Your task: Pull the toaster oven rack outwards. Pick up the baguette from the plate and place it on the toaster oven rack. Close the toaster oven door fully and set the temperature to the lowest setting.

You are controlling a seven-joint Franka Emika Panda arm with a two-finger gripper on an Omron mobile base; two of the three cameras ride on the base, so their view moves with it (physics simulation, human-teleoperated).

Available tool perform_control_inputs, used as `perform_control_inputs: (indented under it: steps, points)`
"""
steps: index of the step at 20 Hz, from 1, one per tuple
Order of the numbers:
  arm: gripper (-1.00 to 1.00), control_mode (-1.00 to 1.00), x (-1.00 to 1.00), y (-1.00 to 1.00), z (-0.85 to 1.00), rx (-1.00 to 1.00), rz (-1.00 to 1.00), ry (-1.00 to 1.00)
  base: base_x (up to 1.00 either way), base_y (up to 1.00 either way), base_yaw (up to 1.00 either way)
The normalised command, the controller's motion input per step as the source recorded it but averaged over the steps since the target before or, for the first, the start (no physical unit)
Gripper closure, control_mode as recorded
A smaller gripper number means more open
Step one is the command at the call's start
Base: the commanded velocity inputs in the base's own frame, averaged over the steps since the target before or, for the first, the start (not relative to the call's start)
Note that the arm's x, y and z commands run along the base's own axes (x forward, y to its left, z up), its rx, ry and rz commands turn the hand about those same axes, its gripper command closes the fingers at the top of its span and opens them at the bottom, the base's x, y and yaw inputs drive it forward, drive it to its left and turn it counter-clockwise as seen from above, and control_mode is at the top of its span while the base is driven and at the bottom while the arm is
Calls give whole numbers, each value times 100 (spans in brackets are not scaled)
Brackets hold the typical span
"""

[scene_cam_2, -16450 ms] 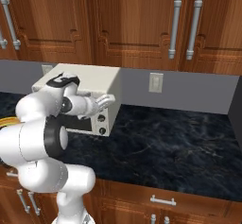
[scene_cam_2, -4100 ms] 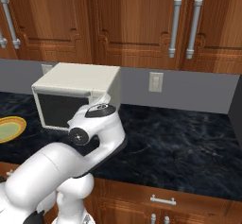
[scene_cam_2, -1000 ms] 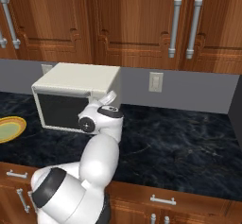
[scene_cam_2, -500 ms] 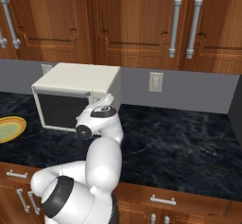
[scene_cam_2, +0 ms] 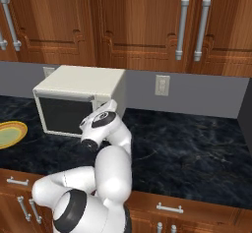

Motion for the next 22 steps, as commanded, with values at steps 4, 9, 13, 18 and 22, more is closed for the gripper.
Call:
perform_control_inputs:
  steps: [4,9,13,18,22]
  points:
    - [100,-100,36,0,-16,-18,7,-1,0,0,0]
    - [100,-100,42,0,-15,-30,17,-4,0,0,0]
    - [100,-100,44,-2,-22,-35,21,-4,0,0,0]
    - [100,-100,41,-30,-27,-32,21,-2,0,0,0]
    - [100,-100,41,-61,-32,-26,20,0,0,0,0]
